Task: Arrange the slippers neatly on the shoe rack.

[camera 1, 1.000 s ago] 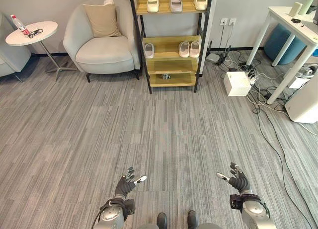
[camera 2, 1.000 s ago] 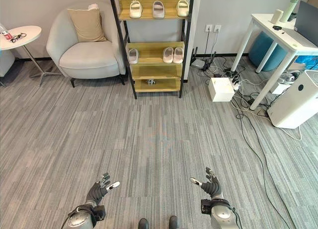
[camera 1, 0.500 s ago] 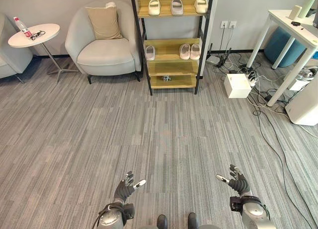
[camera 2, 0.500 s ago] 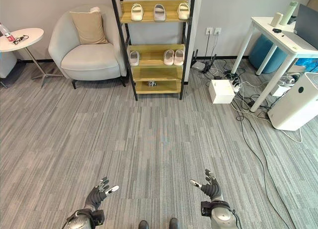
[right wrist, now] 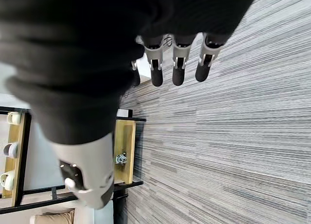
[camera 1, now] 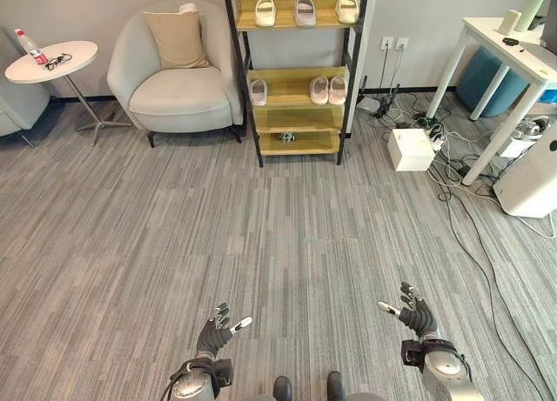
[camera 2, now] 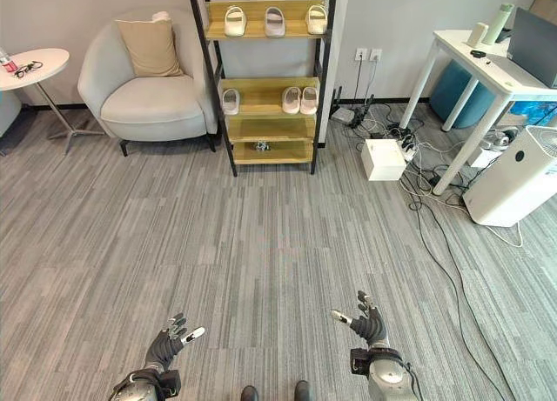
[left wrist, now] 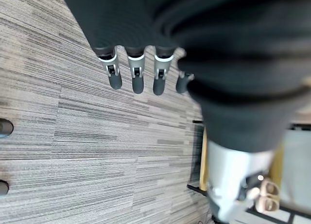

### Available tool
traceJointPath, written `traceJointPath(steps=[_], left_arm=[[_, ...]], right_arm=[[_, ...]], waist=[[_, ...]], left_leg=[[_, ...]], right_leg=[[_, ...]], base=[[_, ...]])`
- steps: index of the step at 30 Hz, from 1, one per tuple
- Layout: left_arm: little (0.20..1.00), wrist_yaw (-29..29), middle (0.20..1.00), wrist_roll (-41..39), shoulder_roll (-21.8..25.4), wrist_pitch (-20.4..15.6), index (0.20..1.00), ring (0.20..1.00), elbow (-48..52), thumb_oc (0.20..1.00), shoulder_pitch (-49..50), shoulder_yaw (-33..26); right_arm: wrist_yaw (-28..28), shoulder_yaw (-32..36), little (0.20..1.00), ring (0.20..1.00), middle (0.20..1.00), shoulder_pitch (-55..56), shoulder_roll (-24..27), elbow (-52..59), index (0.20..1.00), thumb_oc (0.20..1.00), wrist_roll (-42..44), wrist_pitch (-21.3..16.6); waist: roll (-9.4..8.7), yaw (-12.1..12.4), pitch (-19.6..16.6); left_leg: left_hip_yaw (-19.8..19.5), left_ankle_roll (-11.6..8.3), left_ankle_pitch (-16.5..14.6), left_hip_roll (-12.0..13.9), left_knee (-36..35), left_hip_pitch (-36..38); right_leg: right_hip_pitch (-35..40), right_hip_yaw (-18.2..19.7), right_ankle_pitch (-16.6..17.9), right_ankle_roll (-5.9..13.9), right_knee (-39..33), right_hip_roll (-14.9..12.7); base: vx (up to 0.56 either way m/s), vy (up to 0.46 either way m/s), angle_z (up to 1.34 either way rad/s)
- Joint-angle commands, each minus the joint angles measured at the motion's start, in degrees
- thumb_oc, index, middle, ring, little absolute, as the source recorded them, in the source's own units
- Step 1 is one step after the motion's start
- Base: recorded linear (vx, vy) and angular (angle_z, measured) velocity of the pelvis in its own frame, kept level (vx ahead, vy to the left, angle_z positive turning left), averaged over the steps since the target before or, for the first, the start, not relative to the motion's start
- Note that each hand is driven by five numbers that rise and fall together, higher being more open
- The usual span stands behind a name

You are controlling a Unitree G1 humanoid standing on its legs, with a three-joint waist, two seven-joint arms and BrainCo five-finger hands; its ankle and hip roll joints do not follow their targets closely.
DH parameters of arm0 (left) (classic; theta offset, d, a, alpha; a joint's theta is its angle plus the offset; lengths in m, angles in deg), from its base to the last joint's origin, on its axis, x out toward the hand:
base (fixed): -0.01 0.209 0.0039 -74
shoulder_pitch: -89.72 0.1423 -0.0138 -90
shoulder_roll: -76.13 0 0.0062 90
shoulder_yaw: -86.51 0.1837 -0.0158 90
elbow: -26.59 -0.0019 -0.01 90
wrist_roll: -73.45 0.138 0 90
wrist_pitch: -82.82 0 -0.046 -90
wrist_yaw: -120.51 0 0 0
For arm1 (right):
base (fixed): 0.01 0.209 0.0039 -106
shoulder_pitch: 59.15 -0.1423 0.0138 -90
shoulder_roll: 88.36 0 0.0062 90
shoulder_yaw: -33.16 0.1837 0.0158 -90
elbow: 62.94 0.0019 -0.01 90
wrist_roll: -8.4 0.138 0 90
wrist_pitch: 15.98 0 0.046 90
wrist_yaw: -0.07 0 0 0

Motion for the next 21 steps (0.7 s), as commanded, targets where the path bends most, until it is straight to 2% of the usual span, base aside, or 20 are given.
traceJointPath(steps=[1, 2, 4, 6, 7, 9, 11, 13, 15, 16, 20, 21], left_arm=[[1.000, 0.41, 1.000, 2.28, 2.43, -2.73, 1.000, 1.000, 4.02, 1.000, -3.23, -3.00], [1.000, 0.26, 1.000, 2.57, 2.63, -2.69, 1.000, 1.000, 4.14, 1.000, -3.17, -3.25], [1.000, 0.26, 1.000, 3.31, 2.85, -2.78, 1.000, 1.000, 4.48, 1.000, -3.94, -3.10], [1.000, 0.26, 1.000, 3.93, 3.19, -2.84, 1.000, 1.000, 4.46, 1.000, -4.88, -2.78], [1.000, 0.31, 1.000, 3.93, 3.15, -2.99, 1.000, 1.000, 4.59, 1.000, -5.40, -2.67], [1.000, 0.29, 1.000, 4.04, 3.25, -3.23, 1.000, 1.000, 5.59, 1.000, -6.58, -2.07], [1.000, 0.17, 1.000, 4.41, 3.28, -3.25, 1.000, 1.000, 5.67, 1.000, -7.48, -1.82], [1.000, -0.15, 1.000, 5.37, 3.06, -3.75, 1.000, 1.000, 5.90, 1.000, -7.69, -2.00], [1.000, -0.16, 1.000, 5.42, 3.06, -3.91, 1.000, 1.000, 5.92, 1.000, -7.53, -1.95], [1.000, -0.36, 1.000, 3.87, 2.35, -3.75, 1.000, 1.000, 5.86, 1.000, -6.80, -2.72], [1.000, -0.57, 1.000, 1.22, 1.65, -3.30, 1.000, 1.000, 5.25, 1.000, -6.14, -3.61], [1.000, -0.43, 1.000, 0.81, 1.65, -3.27, 1.000, 1.000, 5.16, 1.000, -6.15, -3.86]], right_arm=[[-1.35, 0.28, 1.000, 1.000, 1.000, -3.41, 0.81, 3.67, 1.000, 1.000, -0.83, -2.34], [-1.36, 0.51, 1.000, 1.000, 1.000, -3.34, 0.72, 3.92, 1.000, 1.000, -1.14, -2.29], [-1.66, 1.12, 1.000, 1.000, 1.000, -4.01, 0.51, 3.97, 1.000, 1.000, -1.82, -2.46], [-2.00, 1.57, 1.000, 1.000, 1.000, -4.01, 0.29, 4.08, 1.000, 1.000, -2.01, -2.69], [-2.06, 1.84, 1.000, 1.000, 1.000, -3.97, 0.32, 4.08, 1.000, 1.000, -1.97, -2.58], [-2.51, 2.30, 1.000, 1.000, 1.000, -4.06, 0.96, 4.12, 1.000, 1.000, -1.68, -2.54], [-2.84, 2.69, 1.000, 1.000, 1.000, -3.94, 1.20, 3.86, 1.000, 1.000, -1.61, -2.31], [-2.28, 3.27, 1.000, 1.000, 1.000, -1.82, 1.46, 4.37, 1.000, 1.000, -2.19, -2.46], [-2.09, 3.30, 1.000, 1.000, 1.000, -1.28, 1.58, 4.25, 1.000, 1.000, -2.14, -2.62], [-1.10, 3.72, 1.000, 1.000, 1.000, -0.53, 2.05, 3.40, 1.000, 1.000, -1.31, -3.46], [-0.45, 4.26, 1.000, 1.000, 1.000, -0.72, 3.59, 4.24, 1.000, 1.000, -0.24, -3.49], [-0.52, 4.31, 1.000, 1.000, 1.000, -0.80, 3.76, 4.25, 1.000, 1.000, -0.29, -3.26]], waist=[[-2.51, 1.11, 2.79], [-2.46, 1.17, 3.05], [-2.38, 0.62, 4.80], [-1.72, 0.19, 5.57], [-1.63, -0.18, 5.82], [-1.95, -1.49, 6.16], [-2.29, -2.66, 6.28], [-2.55, -4.12, 5.43], [-2.53, -4.32, 5.03], [-1.87, -4.84, 3.74], [-2.68, -3.58, 4.29], [-2.95, -3.31, 4.55]], left_leg=[[-2.11, 0.11, -6.56, 0.23, 3.20, -1.55], [-2.19, 0.28, -6.75, 0.16, 3.09, -1.50], [-1.61, 0.94, -7.29, 0.17, 3.04, -0.69], [-1.39, 0.81, -7.64, 1.04, 1.69, 1.18], [-1.47, 0.57, -8.06, 1.18, 0.86, 2.59], [-1.67, -0.18, -10.36, 0.91, -0.08, 6.27], [-2.34, -0.98, -12.53, 1.10, -0.08, 8.95], [-3.40, -1.81, -14.86, 1.91, -0.08, 11.64], [-3.72, -2.02, -15.02, 2.37, 0.14, 12.14], [-3.13, -4.54, -12.10, 4.73, 10.44, 9.85], [-4.57, -5.99, -3.86, 3.87, 27.37, 2.18], [-4.37, -6.04, -3.20, 3.93, 29.54, 0.56]], right_leg=[[-2.88, 1.10, -7.00, 6.66, 8.67, -6.97], [-4.93, 0.75, -6.92, 7.23, 12.02, -7.01], [-9.39, -0.06, -4.00, 9.68, 20.61, -7.83], [-13.47, -1.32, -2.97, 9.81, 26.07, -7.59], [-14.86, -2.77, -3.01, 9.39, 25.34, -7.75], [-15.59, -6.82, -2.28, 7.97, 15.74, -7.58], [-16.85, -8.53, -0.25, 7.99, 8.94, -7.07], [-16.85, -6.61, 0.88, 7.56, 6.66, -6.06], [-16.35, -6.48, 1.11, 7.02, 6.74, -5.81], [-12.72, -6.62, -0.02, 4.42, 6.17, -3.88], [-7.31, -5.97, -2.46, 1.45, 4.22, -2.73], [-6.46, -5.77, -3.46, 0.90, 4.28, -2.72]], base=[[-0.02, 0.142, -0.04], [-0.02, 0.158, -0.04], [0.02, 0.102, -0.07], [0.14, 0.056, -0.06], [0.36, -0.024, 0.00], [0.42, -0.105, 0.02], [0.42, -0.176, 0.03], [0.45, -0.244, 0.06], [0.33, -0.241, 0.67], [0.41, -0.344, 0.81], [0.31, -0.267, 0.08], [0.27, -0.177, -0.44]])
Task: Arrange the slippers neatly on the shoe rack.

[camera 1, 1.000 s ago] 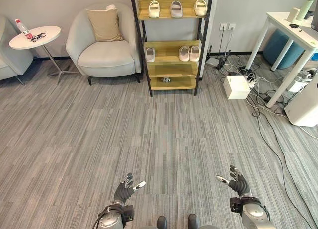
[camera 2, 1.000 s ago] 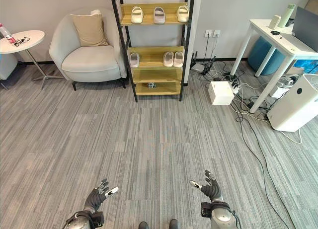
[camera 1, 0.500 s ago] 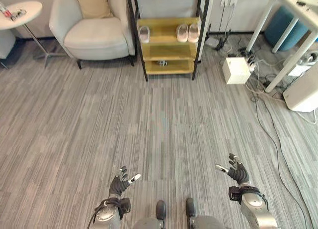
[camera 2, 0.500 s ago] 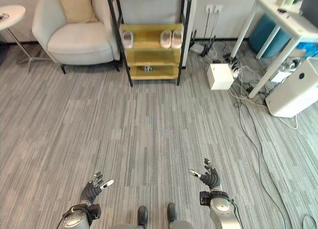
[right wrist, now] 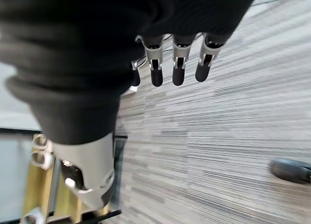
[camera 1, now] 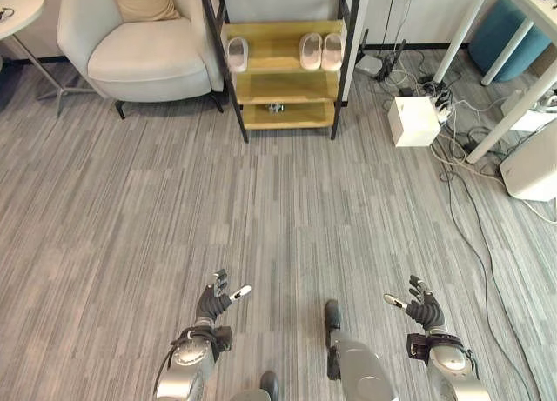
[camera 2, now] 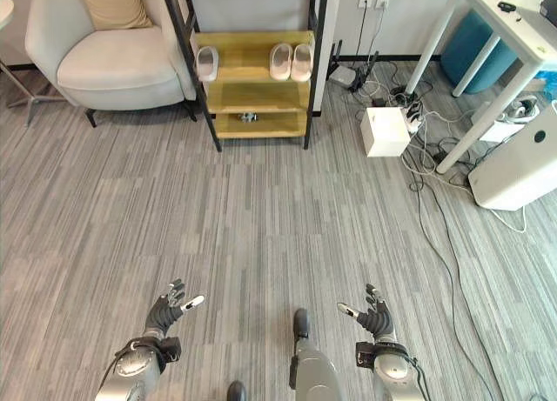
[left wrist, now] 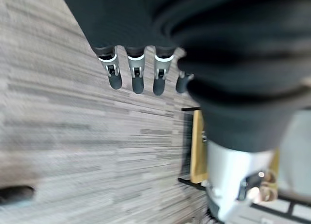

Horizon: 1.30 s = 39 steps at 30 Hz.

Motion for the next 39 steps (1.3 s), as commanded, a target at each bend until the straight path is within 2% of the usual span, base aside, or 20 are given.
traceJointPath(steps=[1, 3, 5, 6, 8, 11, 13, 15, 16, 18, 19, 20, 23, 26, 28, 30, 33, 35, 37, 39], left_arm=[[1.000, 0.30, 1.000, -1.70, 1.01, -2.46, 1.000, 1.000, 3.37, 1.000, -2.20, -2.80], [1.000, 0.53, 1.000, -1.78, 0.89, -2.48, 1.000, 1.000, 3.36, 1.000, -2.18, -2.97], [1.000, 0.59, 1.000, -1.58, 0.75, -2.43, 1.000, 1.000, 3.71, 1.000, -1.92, -3.02], [1.000, 0.51, 1.000, -1.34, 0.74, -2.35, 1.000, 1.000, 3.87, 1.000, -1.80, -2.86], [1.000, 0.65, 1.000, -0.92, 0.85, -2.09, 1.000, 1.000, 4.50, 1.000, -1.70, -2.44], [1.000, 1.09, 1.000, -0.42, 1.13, -2.58, 1.000, 1.000, 5.18, 1.000, -1.48, -3.24], [1.000, 0.92, 1.000, -0.28, 1.08, -2.61, 1.000, 1.000, 5.15, 1.000, -0.98, -3.46], [1.000, 0.08, 1.000, 0.13, 2.03, -2.26, 1.000, 1.000, 5.47, 1.000, 0.25, -3.67], [1.000, -0.18, 1.000, 0.31, 2.49, -2.04, 1.000, 1.000, 5.58, 1.000, 0.39, -3.75], [1.000, -0.56, 1.000, 1.13, 3.61, -1.85, 1.000, 1.000, 5.89, 1.000, 0.30, -3.40], [1.000, -0.60, 1.000, 1.60, 4.02, -1.74, 1.000, 1.000, 5.90, 1.000, -0.08, -3.38], [1.000, -0.60, 1.000, 1.60, 4.00, -1.75, 1.000, 1.000, 5.89, 1.000, -0.08, -3.38], [1.000, -0.45, 1.000, 0.87, 4.04, -2.27, 1.000, 1.000, 7.04, 1.000, -1.14, -3.43], [1.000, 0.10, 1.000, 0.77, 4.05, -2.59, 1.000, 1.000, 6.49, 1.000, -1.91, -3.70], [1.000, -0.01, 1.000, 0.85, 4.16, -2.78, 1.000, 1.000, 6.21, 1.000, -2.10, -3.92], [1.000, 0.19, 1.000, 0.60, 2.85, -2.82, 1.000, 1.000, 5.30, 1.000, -1.94, -4.15], [1.000, 0.50, 1.000, -1.18, 2.17, -2.58, 1.000, 1.000, 5.05, 1.000, -2.71, -3.73], [1.000, 0.52, 1.000, -1.17, 2.09, -2.35, 1.000, 1.000, 5.16, 1.000, -3.43, -3.23], [1.000, 0.71, 1.000, -0.75, 2.04, -2.38, 1.000, 1.000, 5.09, 1.000, -3.61, -2.27], [1.000, 0.63, 1.000, -0.55, 2.33, -2.40, 1.000, 1.000, 5.16, 1.000, -3.65, -1.74]], right_arm=[[-0.16, 1.35, 1.000, 1.000, 1.000, -2.22, 2.80, 3.57, 1.000, 1.000, 0.81, -2.72], [-0.34, 1.35, 1.000, 1.000, 1.000, -2.37, 2.79, 3.50, 1.000, 1.000, 0.98, -2.71], [-0.56, 1.54, 1.000, 1.000, 1.000, -2.37, 3.24, 3.47, 1.000, 1.000, 1.24, -2.77], [-0.49, 1.40, 1.000, 1.000, 1.000, -2.41, 3.36, 3.31, 1.000, 1.000, 1.25, -2.79], [-1.06, 1.31, 1.000, 1.000, 1.000, -2.76, 3.64, 2.82, 1.000, 1.000, 1.11, -2.89], [-1.72, 1.13, 1.000, 1.000, 1.000, -2.81, 2.62, 1.04, 1.000, 1.000, 1.01, -2.52], [-1.47, 1.06, 1.000, 1.000, 1.000, -2.60, 2.26, 0.94, 1.000, 1.000, 0.80, -2.43], [-0.24, 0.94, 1.000, 1.000, 1.000, -2.48, 0.66, 1.09, 1.000, 1.000, 0.70, -2.01], [0.18, 0.97, 1.000, 1.000, 1.000, -2.43, 0.22, 1.02, 1.000, 1.000, 0.44, -1.82], [0.92, 0.65, 1.000, 1.000, 1.000, -2.57, -0.41, 0.90, 1.000, 1.000, -0.66, -1.30], [0.82, 0.81, 1.000, 1.000, 1.000, -2.44, -0.82, 0.91, 1.000, 1.000, -0.88, -1.36], [0.82, 0.81, 1.000, 1.000, 1.000, -2.44, -0.80, 0.91, 1.000, 1.000, -0.88, -1.36], [0.78, 0.89, 1.000, 1.000, 1.000, -3.07, -0.77, 0.13, 1.000, 1.000, 0.28, -1.45], [0.17, 0.97, 1.000, 1.000, 1.000, -3.39, -0.56, -1.12, 1.000, 1.000, 1.12, -1.38], [0.33, 1.00, 1.000, 1.000, 1.000, -2.89, -0.28, -0.94, 1.000, 1.000, 0.81, -1.06], [0.73, 1.34, 1.000, 1.000, 1.000, -1.74, -0.10, -1.01, 1.000, 1.000, 1.40, -1.80], [0.06, 2.11, 1.000, 1.000, 1.000, -1.84, 0.82, -0.89, 1.000, 1.000, 2.76, -2.03], [-0.31, 2.50, 1.000, 1.000, 1.000, -1.72, 1.16, -1.00, 1.000, 1.000, 2.98, -2.07], [-1.40, 2.79, 1.000, 1.000, 1.000, -2.02, 1.52, -0.98, 1.000, 1.000, 3.30, -2.14], [-0.85, 2.66, 1.000, 1.000, 1.000, -1.78, 1.56, -1.01, 1.000, 1.000, 3.39, -2.20]], waist=[[-0.55, 0.00, 1.34], [-0.69, 0.63, 1.72], [-1.17, 2.09, 1.91], [-0.90, 2.51, 1.98], [0.33, 3.74, 2.42], [0.84, 5.58, 1.54], [0.94, 5.79, 0.90], [-0.81, 6.43, -1.00], [-1.22, 6.66, -1.37], [-0.80, 5.61, -0.66], [0.49, 5.04, -0.11], [0.38, 5.00, -0.05], [0.82, 3.34, 1.21], [0.23, 1.88, 2.01], [-0.41, 1.41, 1.74], [-1.16, 1.02, 0.34], [-1.98, 1.25, 1.07], [-2.20, 1.40, 0.94], [-1.39, 2.08, 0.96], [-1.08, 1.83, 0.49]], left_leg=[[0.91, 0.61, 5.47, -0.35, -2.23, 1.16], [1.58, 1.13, 4.22, -0.34, -1.94, -1.13], [3.32, 2.65, 0.31, -1.11, -9.86, -5.24], [3.45, 2.50, 1.57, -1.24, -13.56, -6.58], [4.10, 1.70, 9.17, 0.11, -23.89, -9.81], [5.25, 1.13, 13.39, 0.15, -32.93, -12.15], [4.69, 1.41, 14.53, -0.08, -32.41, -11.72], [5.25, 3.36, 12.42, -1.67, -28.42, -11.03], [5.56, 4.23, 10.92, -2.30, -27.39, -10.50], [6.13, 6.92, 7.18, -3.76, -26.56, -6.48], [5.70, 7.52, 5.97, -3.08, -27.62, -3.65], [5.69, 7.52, 5.98, -3.21, -27.72, -3.55], [4.34, 6.87, 3.71, -3.11, -29.67, 1.49], [2.92, 5.63, 1.68, -2.78, -30.63, 5.19], [2.16, 5.00, 0.22, -2.50, -30.53, 6.48], [1.93, 3.53, -2.60, -1.29, -26.60, 7.66], [1.13, 2.01, 0.22, -1.52, -13.14, 1.28], [2.77, 2.15, 0.45, -0.15, -16.54, -1.65], [4.17, 1.82, 4.98, 2.14, -24.98, -2.86], [3.80, 1.78, 5.79, 1.80, -26.28, -2.55]], right_leg=[[2.86, 1.86, -7.60, 4.70, 1.00, -1.18], [3.90, 2.13, -8.55, 4.58, 1.07, -1.12], [6.72, 2.53, -10.48, 5.10, 0.14, -1.46], [7.54, 2.61, -10.84, 5.32, -0.27, -1.20], [10.98, 2.78, -12.60, 5.54, -1.46, 0.12], [15.76, 4.18, -14.95, 6.18, -1.90, 0.79], [16.71, 4.79, -15.57, 6.43, -1.79, 0.54], [16.71, 6.88, -16.22, 8.02, 2.85, -2.41], [15.36, 7.32, -16.04, 9.03, 6.73, -3.11], [7.02, 7.27, -6.21, 13.15, 23.63, -5.29], [2.38, 6.10, -4.79, 12.62, 29.14, -5.29], [2.27, 6.10, -5.07, 12.61, 29.54, -5.42], [-1.76, 1.02, -8.93, 10.43, 18.26, -5.45], [-3.48, 0.20, -6.45, 10.70, 5.50, -4.01], [-3.02, 0.97, -5.49, 10.76, 1.87, -3.60], [-0.38, 2.21, -5.42, 8.71, 1.71, -2.68], [2.92, 2.54, -7.54, 6.20, 1.74, -2.17], [4.64, 1.71, -8.90, 6.28, 1.00, -2.41], [6.49, 0.93, -9.97, 6.39, 0.66, -2.34], [7.20, 1.22, -9.94, 6.57, 0.69, -2.42]], base=[[0.26, -0.134, -0.48], [0.20, -0.068, -0.06], [0.37, -0.024, 0.00], [0.41, 0.029, -0.14], [0.35, 0.050, -0.20], [0.44, 0.103, -0.18], [0.44, 0.179, -0.73], [0.58, 0.290, -0.83], [0.46, 0.318, -0.28], [0.40, 0.309, 0.00], [0.28, 0.178, 0.32], [0.38, 0.103, 0.53], [0.35, -0.038, 0.58], [0.31, -0.135, 0.51], [0.31, -0.181, 0.97], [0.38, -0.245, 1.00], [0.17, -0.140, 0.16], [0.12, 0.000, 0.09], [0.17, 0.066, -0.09], [0.13, 0.094, -0.36]])
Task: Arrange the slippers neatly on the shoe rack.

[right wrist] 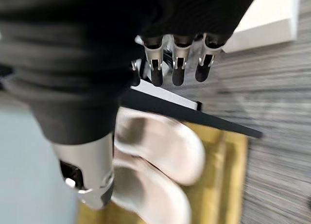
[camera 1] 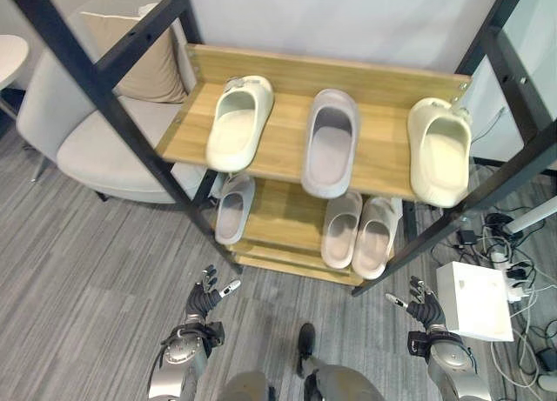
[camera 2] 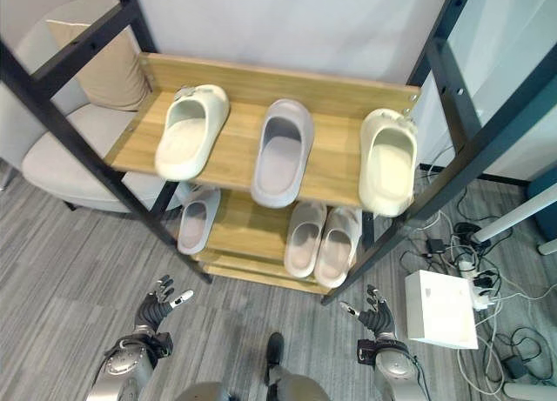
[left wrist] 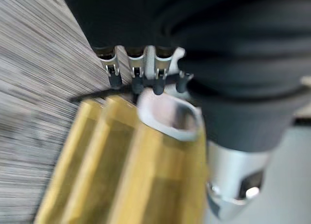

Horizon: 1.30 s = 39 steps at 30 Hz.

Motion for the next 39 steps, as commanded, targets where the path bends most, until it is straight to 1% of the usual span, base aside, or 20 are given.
traceJointPath(steps=[1, 5, 11, 13, 14, 16, 17, 18, 20, 21, 22, 23, 24, 25, 27, 30, 34, 37, 38, 39], left_arm=[[1.000, -0.21, 1.000, -0.36, 1.46, -2.47, 1.000, 1.000, 3.17, 1.000, -0.07, 1.37], [1.000, -0.74, 1.000, 0.04, 1.65, -2.00, 1.000, 1.000, 3.99, 1.000, 1.75, 1.61], [1.000, -1.05, 1.000, 0.37, 1.89, -1.69, 1.000, 1.000, 4.70, 1.000, 3.33, 1.07], [1.000, -1.26, 1.000, 0.48, 1.95, -1.63, 1.000, 1.000, 4.72, 1.000, 3.43, 1.20], [1.000, -1.14, 1.000, 0.69, 2.03, -1.74, 1.000, 1.000, 4.64, 1.000, 3.47, 1.10], [1.000, -1.23, 1.000, 0.95, 2.15, -1.80, 1.000, 1.000, 4.53, 1.000, 3.40, 1.09], [1.000, -1.00, 1.000, 0.83, 2.85, -2.14, 1.000, 1.000, 4.11, 1.000, 2.42, 1.11], [1.000, -1.12, 1.000, 0.77, 3.42, -2.23, 1.000, 1.000, 4.23, 1.000, 2.07, 1.07], [1.000, -1.71, 1.000, 1.18, 4.28, -2.31, 1.000, 1.000, 4.07, 1.000, 1.50, 0.91], [1.000, -1.87, 1.000, 1.26, 3.58, -2.11, 1.000, 1.000, 4.20, 1.000, 2.76, 0.57], [1.000, -1.75, 1.000, 1.10, 3.49, -2.12, 1.000, 1.000, 4.26, 1.000, 2.98, 0.27], [1.000, -1.37, 1.000, 0.48, 3.00, -2.22, 1.000, 1.000, 3.99, 1.000, 2.98, 0.15], [1.000, -1.38, 1.000, 0.20, 2.81, -2.19, 1.000, 1.000, 3.99, 1.000, 3.14, 0.15], [1.000, -0.88, 1.000, 0.14, 2.65, -2.13, 1.000, 1.000, 3.21, 1.000, 2.09, 0.97], [1.000, -0.72, 1.000, 0.04, 2.51, -2.18, 1.000, 1.000, 2.94, 1.000, 1.61, 1.15], [1.000, -0.26, 1.000, -0.79, 1.53, -2.58, 1.000, 1.000, 2.77, 1.000, 0.54, 2.12], [1.000, -0.77, 1.000, -0.50, 1.30, -2.16, 1.000, 1.000, 1.94, 1.000, 1.47, 3.03], [1.000, -1.27, 1.000, 0.18, 1.74, -1.88, 1.000, 1.000, 2.68, 1.000, 2.76, 2.80], [1.000, -1.59, 1.000, 1.53, 2.00, -2.03, 1.000, 1.000, 3.00, 1.000, 3.61, 2.75], [1.000, -1.54, 1.000, 1.64, 2.05, -2.08, 1.000, 1.000, 2.95, 1.000, 3.52, 2.80]], right_arm=[[-0.27, 0.86, 1.000, 1.000, 1.000, 1.47, 2.42, 3.36, 1.000, 1.000, 1.92, -2.38], [0.40, 0.02, 1.000, 1.000, 1.000, 2.11, 1.61, 3.14, 1.000, 1.000, 1.51, -1.69], [1.15, -0.50, 1.000, 1.000, 1.000, 3.19, 0.78, 3.19, 1.000, 1.000, 0.39, -0.71], [1.09, -0.39, 1.000, 1.000, 1.000, 3.43, 0.69, 3.25, 1.000, 1.000, 0.18, -0.56], [0.87, -0.31, 1.000, 1.000, 1.000, 3.44, 0.13, 3.45, 1.000, 1.000, -0.21, -0.41], [0.84, -0.38, 1.000, 1.000, 1.000, 3.30, -0.07, 3.35, 1.000, 1.000, -0.29, -0.37], [0.55, -0.75, 1.000, 1.000, 1.000, 2.03, -0.51, 2.66, 1.000, 1.000, -0.49, -0.38], [0.55, -1.03, 1.000, 1.000, 1.000, 1.26, -0.52, 2.44, 1.000, 1.000, -0.64, -0.41], [0.91, -1.35, 1.000, 1.000, 1.000, 0.64, -0.50, 2.87, 1.000, 1.000, -1.31, -0.89], [1.10, -1.24, 1.000, 1.000, 1.000, 1.00, -0.49, 3.64, 1.000, 1.000, -2.40, -0.53], [1.32, -1.44, 1.000, 1.000, 1.000, 1.17, -0.45, 3.78, 1.000, 1.000, -2.42, -0.55], [1.15, -2.24, 1.000, 1.000, 1.000, 0.91, -0.09, 4.57, 1.000, 1.000, -2.64, -0.81], [1.55, -2.58, 1.000, 1.000, 1.000, 1.00, 0.29, 5.29, 1.000, 1.000, -2.78, -0.57], [1.44, -3.26, 1.000, 1.000, 1.000, 0.74, 0.96, 5.83, 1.000, 1.000, -2.39, -0.99], [1.26, -3.34, 1.000, 1.000, 1.000, 0.49, 1.11, 5.46, 1.000, 1.000, -2.23, -1.08], [0.72, -2.94, 1.000, 1.000, 1.000, 0.12, 1.84, 5.60, 1.000, 1.000, -2.24, -1.20], [0.73, -3.38, 1.000, 1.000, 1.000, -0.15, 2.56, 5.20, 1.000, 1.000, -3.83, -0.96], [2.01, -4.68, 1.000, 1.000, 1.000, 0.30, 4.33, 9.90, 1.000, 1.000, -7.43, -0.90], [3.67, -5.34, 1.000, 1.000, 1.000, 2.08, 6.07, 17.56, 1.000, 1.000, -10.75, -1.23], [3.81, -5.52, 1.000, 1.000, 1.000, 2.14, 6.29, 18.72, 1.000, 1.000, -11.13, -1.42]], waist=[[1.77, -1.81, -0.46], [2.23, -1.87, -2.22], [2.05, -1.59, -2.72], [2.05, -1.64, -2.60], [2.04, -1.73, -2.04], [2.06, -1.67, -1.68], [2.37, -1.55, -0.44], [2.70, -1.19, 0.07], [3.56, -0.27, -0.33], [2.67, 1.20, -2.08], [2.48, 1.47, -2.37], [2.33, 1.63, -2.50], [2.40, 1.44, -2.35], [2.65, 1.23, -1.72], [2.78, 1.06, -1.49], [2.88, 0.60, -0.69], [3.41, 0.07, -2.09], [3.20, 0.19, -2.87], [2.81, 0.41, -3.57], [2.73, 0.39, -3.66]], left_leg=[[-1.33, 0.03, 7.74, 1.25, -6.60, 6.22], [-0.55, 0.88, 7.62, 0.07, -11.17, 10.90], [0.15, 2.24, 6.28, -1.27, -12.27, 12.94], [0.45, 2.41, 6.12, -1.50, -12.27, 12.85], [1.01, 2.69, 5.93, -1.95, -12.27, 12.54], [1.61, 2.82, 6.07, -2.15, -12.27, 12.11], [2.58, 2.77, 6.98, -1.82, -12.27, 10.99], [3.08, 2.90, 7.49, -1.39, -12.09, 10.01], [4.50, 2.88, 8.89, -0.46, -11.66, 7.37], [4.77, 2.46, 9.77, -0.78, -11.48, 6.22], [5.12, 2.26, 9.94, -0.67, -11.48, 6.17], [4.89, 1.25, 11.45, 0.69, -10.70, 5.48], [4.66, 0.91, 11.95, 1.27, -10.48, 5.33], [3.63, -0.03, 13.92, 2.38, -10.46, 4.49], [3.06, -0.36, 14.69, 2.53, -10.36, 3.79], [-0.77, -0.67, 13.15, 1.36, -7.59, 2.13], [-0.17, -0.09, 12.48, 1.18, -10.18, 4.97], [0.19, 0.33, 11.71, 0.99, -10.94, 6.83], [0.44, 0.56, 10.99, 0.90, -11.43, 7.98], [0.46, 0.60, 10.84, 0.85, -11.52, 8.17]], right_leg=[[3.00, 0.19, -8.08, 9.85, 3.57, -7.51], [3.92, 1.18, -7.22, 10.83, 2.54, -7.99], [3.69, 2.40, -5.68, 12.32, 2.10, -9.09], [3.33, 2.49, -5.44, 12.60, 2.27, -9.36], [1.67, 2.70, -3.87, 13.28, 2.44, -9.96], [0.69, 2.78, -2.92, 13.74, 2.30, -10.23], [-2.29, 2.48, -1.97, 14.70, 4.18, -10.55], [-2.99, 2.11, -2.73, 14.85, 5.64, -10.64], [-1.04, 1.96, -6.73, 14.64, 10.80, -11.12], [3.74, 3.28, -8.03, 14.38, 7.34, -11.58], [4.51, 3.09, -7.70, 14.35, 5.58, -11.74], [5.55, 3.02, -8.22, 13.59, 2.15, -10.60], [5.96, 3.18, -8.24, 13.04, 1.15, -9.85], [6.76, 2.66, -8.68, 11.85, -0.07, -8.26], [6.86, 2.29, -8.80, 11.61, -0.24, -8.00], [5.93, 0.53, -8.45, 10.86, 0.25, -8.06], [6.68, 0.63, -8.76, 10.79, 0.30, -7.88], [7.45, 0.95, -9.07, 10.93, 0.38, -8.08], [7.87, 1.02, -9.20, 11.22, 0.40, -8.30], [7.89, 1.11, -9.19, 11.28, 0.39, -8.32]], base=[[0.16, 0.168, -0.53], [0.09, 0.144, -0.32], [-0.02, 0.116, 0.06], [-0.08, 0.099, -0.10], [-0.08, 0.049, -0.11], [-0.17, 0.048, -0.24], [-0.31, 0.010, -0.34], [-0.40, -0.029, -0.54], [-0.30, -0.115, -0.51], [-0.13, -0.206, -0.27], [-0.10, -0.339, -0.38], [-0.06, -0.253, -0.38], [-0.13, -0.381, -0.03], [-0.09, -0.220, 0.16], [-0.12, -0.148, 0.43], [-0.14, -0.058, 0.06], [0.05, 0.047, 0.15], [0.08, 0.073, -0.08], [0.06, 0.081, 0.05], [0.06, 0.088, 0.06]])
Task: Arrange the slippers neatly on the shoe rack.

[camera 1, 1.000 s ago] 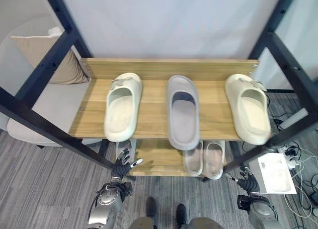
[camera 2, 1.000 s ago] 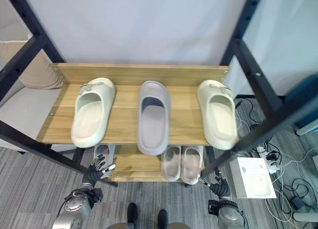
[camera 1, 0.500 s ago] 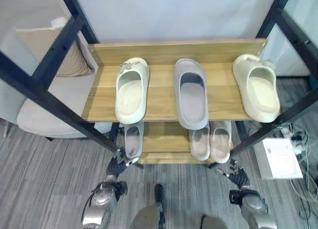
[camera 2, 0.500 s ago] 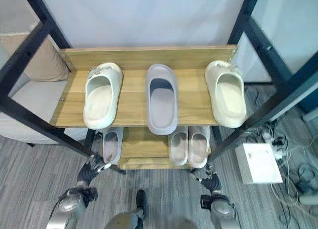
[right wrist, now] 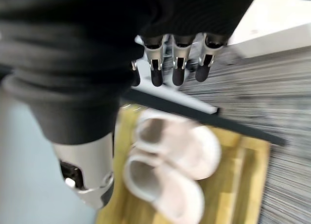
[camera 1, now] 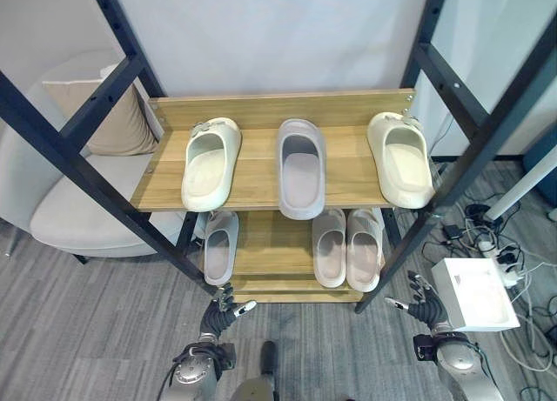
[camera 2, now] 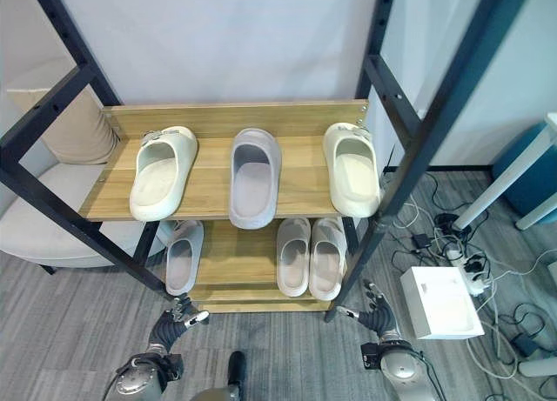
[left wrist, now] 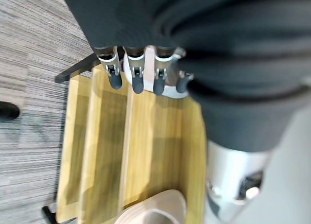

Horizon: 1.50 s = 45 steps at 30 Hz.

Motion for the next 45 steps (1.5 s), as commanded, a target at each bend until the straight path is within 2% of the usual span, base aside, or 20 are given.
traceJointPath(steps=[1, 7, 9, 18, 22, 24, 28, 30, 32, 33, 36, 42, 45], left_arm=[[1.000, -0.51, 1.000, 1.56, 1.35, -2.29, 1.000, 1.000, 1.27, 1.000, -3.06, -2.31], [1.000, -0.54, 1.000, 1.89, 1.35, -2.72, 1.000, 1.000, 1.62, 1.000, -3.09, -1.74], [1.000, -0.51, 1.000, 2.33, 1.33, -3.02, 1.000, 1.000, 1.50, 1.000, -2.92, -1.57], [1.000, -0.89, 1.000, 2.62, 1.48, -4.20, 1.000, 1.000, 1.16, 1.000, -3.80, -1.17], [1.000, -0.82, 1.000, 2.35, 1.25, -5.03, 1.000, 1.000, 0.88, 1.000, -4.53, -0.38], [1.000, -0.58, 1.000, 1.96, 0.95, -5.32, 1.000, 1.000, 0.98, 1.000, -4.98, 0.33], [1.000, 0.23, 1.000, 0.56, 0.86, -5.41, 1.000, 1.000, 2.38, 1.000, -3.54, 1.17], [1.000, -0.15, 1.000, -0.04, 1.45, -5.12, 1.000, 1.000, 3.39, 1.000, -1.14, 0.85], [1.000, -0.77, 1.000, -0.44, 1.93, -5.05, 1.000, 1.000, 3.45, 1.000, -0.26, 0.38], [1.000, -1.10, 1.000, -0.70, 2.42, -5.22, 1.000, 1.000, 3.33, 1.000, 0.22, 0.18], [1.000, -1.75, 1.000, -0.52, 2.96, -5.16, 1.000, 1.000, 3.42, 1.000, 0.90, -0.39], [1.000, -2.65, 1.000, -0.15, 4.01, -5.02, 1.000, 1.000, 3.69, 1.000, 1.11, -1.94], [1.000, -2.92, 1.000, 0.39, 4.12, -4.99, 1.000, 1.000, 3.62, 1.000, 1.30, -2.27]], right_arm=[[1.87, 1.17, 1.000, 1.000, 1.000, -2.22, 1.16, 6.69, 1.000, 1.000, -4.12, -3.44], [2.53, 1.02, 1.000, 1.000, 1.000, -1.60, 2.17, 13.31, 1.000, 1.000, -5.44, -4.43], [3.35, 1.48, 1.000, 1.000, 1.000, -0.62, 2.89, 18.78, 1.000, 1.000, -5.28, -5.42], [9.39, 3.77, 1.000, 1.000, 1.000, 1.81, 5.94, 37.42, 1.000, 1.000, 6.33, -10.16], [9.34, 6.22, 1.000, 1.000, 1.000, 0.65, 6.19, 42.58, 1.000, 1.000, 10.68, -12.18], [7.34, 7.33, 1.000, 1.000, 1.000, -2.30, 5.96, 44.53, 1.000, 1.000, 10.18, -13.14], [-0.96, 6.19, 1.000, 1.000, 1.000, -12.14, 5.18, 40.04, 1.000, 1.000, -1.69, -11.53], [-5.65, 5.44, 1.000, 1.000, 1.000, -20.75, 7.44, 33.30, 1.000, 1.000, -7.94, -8.87], [-7.01, 4.74, 1.000, 1.000, 1.000, -25.00, 10.43, 27.94, 1.000, 1.000, -10.41, -7.34], [-7.24, 4.38, 1.000, 1.000, 1.000, -26.53, 12.58, 25.29, 1.000, 1.000, -11.58, -6.47], [-7.19, 4.21, 1.000, 1.000, 1.000, -27.74, 14.52, 22.42, 1.000, 1.000, -12.91, -5.73], [-6.08, 1.84, 1.000, 1.000, 1.000, -30.44, 16.25, 16.68, 1.000, 1.000, -16.39, -3.76], [-5.82, 2.25, 1.000, 1.000, 1.000, -29.85, 17.17, 16.00, 1.000, 1.000, -17.59, -3.55]], waist=[[-0.34, 0.98, 0.73], [-0.37, 0.75, 0.17], [-0.19, 0.33, -0.08], [-0.11, -1.04, -0.78], [-0.06, -1.56, -1.43], [-0.02, -1.78, -1.93], [-0.18, -0.27, -2.70], [-0.75, 2.19, -3.02], [-1.21, 3.55, -2.91], [-1.52, 4.51, -2.83], [-1.94, 5.76, -2.69], [-3.11, 8.37, -2.17], [-3.62, 8.74, -2.17]], left_leg=[[1.19, 0.07, -8.35, 1.14, 0.11, 6.60], [1.54, 0.14, -8.65, 1.13, -0.39, 7.36], [1.49, 0.11, -8.83, 1.09, -0.40, 7.66], [2.08, 0.09, -9.14, 1.18, -0.40, 7.94], [2.45, 0.10, -9.36, 1.28, -0.40, 8.05], [2.49, 0.20, -9.48, 1.26, -0.40, 8.11], [1.85, 0.41, -9.55, 1.07, -0.40, 8.01], [0.64, 0.65, -9.71, 0.49, -0.40, 7.80], [-0.35, 0.87, -9.80, -0.11, -0.40, 7.69], [-0.83, 0.96, -9.83, -0.43, -0.40, 7.55], [-1.54, 1.16, -9.96, -0.80, -0.40, 7.45], [-2.42, 1.63, -10.30, -1.65, -0.39, 6.93], [-2.62, 1.74, -10.47, -1.80, -0.40, 6.79]], right_leg=[[-6.24, 1.64, 2.23, 1.00, 0.26, 0.08], [-5.92, 1.72, 2.05, 1.33, 0.36, -0.06], [-5.66, 1.71, 1.98, 1.31, 0.24, -0.03], [-5.98, 2.38, 2.42, 1.51, -0.02, 0.09], [-6.17, 2.72, 2.67, 1.73, -0.10, 0.04], [-6.27, 2.86, 2.76, 1.83, -0.08, 0.06], [-6.01, 2.16, 2.76, 1.83, 0.08, -0.12], [-5.65, 0.97, 2.63, 1.97, 0.29, -0.53], [-5.38, 0.25, 2.50, 2.05, 0.42, -0.73], [-5.25, -0.32, 2.51, 2.21, 0.43, -0.92], [-5.00, -0.93, 2.50, 2.41, 0.41, -1.22], [-4.85, -2.06, 2.66, 2.93, 0.10, -1.90], [-4.88, -2.32, 2.73, 3.11, 0.03, -2.08]], base=[[0.02, 0.033, 0.01], [0.01, 0.017, -0.06], [0.01, 0.016, -0.01], [0.00, 0.005, -0.01], [0.00, 0.000, 0.00], [-0.01, 0.040, -0.06], [0.01, 0.040, -0.02], [0.04, 0.048, 0.24], [0.04, 0.057, 0.36], [0.04, 0.056, 0.43], [0.03, 0.034, 0.39], [0.03, 0.049, 0.02], [0.02, 0.028, 0.04]])
